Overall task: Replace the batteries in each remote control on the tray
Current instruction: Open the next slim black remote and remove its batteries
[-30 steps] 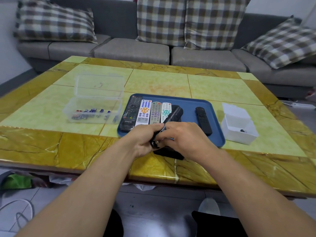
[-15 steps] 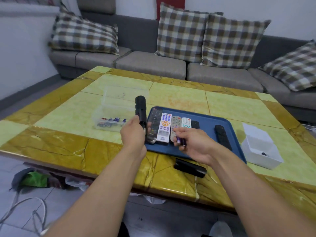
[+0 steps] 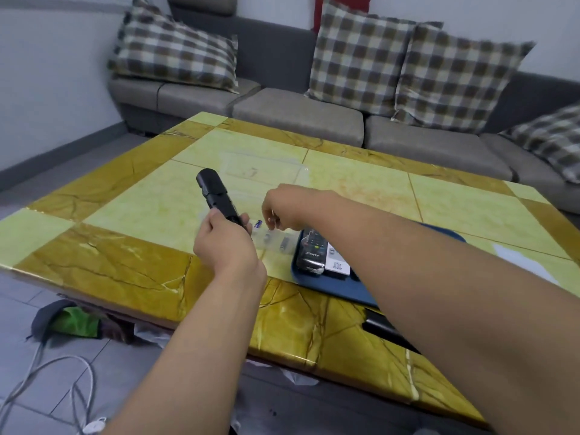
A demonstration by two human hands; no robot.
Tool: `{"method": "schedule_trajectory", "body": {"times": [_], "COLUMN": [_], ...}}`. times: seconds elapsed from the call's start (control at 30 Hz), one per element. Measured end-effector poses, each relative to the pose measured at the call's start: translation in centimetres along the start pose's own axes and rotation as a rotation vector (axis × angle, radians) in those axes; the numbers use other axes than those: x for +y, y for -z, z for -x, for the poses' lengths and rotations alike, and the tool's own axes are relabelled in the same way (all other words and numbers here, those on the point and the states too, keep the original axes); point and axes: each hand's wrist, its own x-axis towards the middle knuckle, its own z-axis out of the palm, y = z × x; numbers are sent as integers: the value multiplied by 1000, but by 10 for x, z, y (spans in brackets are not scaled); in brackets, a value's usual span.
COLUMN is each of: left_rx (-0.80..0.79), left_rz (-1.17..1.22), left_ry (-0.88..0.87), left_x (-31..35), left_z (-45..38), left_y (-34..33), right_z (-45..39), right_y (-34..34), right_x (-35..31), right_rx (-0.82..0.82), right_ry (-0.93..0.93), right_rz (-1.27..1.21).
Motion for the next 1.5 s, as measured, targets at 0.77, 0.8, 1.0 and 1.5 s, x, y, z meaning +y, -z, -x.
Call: {"method": "schedule_trajectory", "body": {"times": [0.77, 0.8, 1.0, 1.5], "left_rx": [23, 22, -18, -896], "left_rz": [24, 23, -28, -420], "left_ry": [23, 25, 45, 384], "left_x": [9, 9, 1, -85], "left_z": [1, 1, 8, 93], "left_y": [-1, -1, -4, -23], "right_z": [-48, -47, -19, 258], "right_y": [-44, -43, -20, -30], "right_x": [-1, -1, 11, 206], "right_rx": [172, 178, 334, 381], "right_ry": [-359, -364, -373, -827], "right_rz": [-352, -359, -392, -368]}}
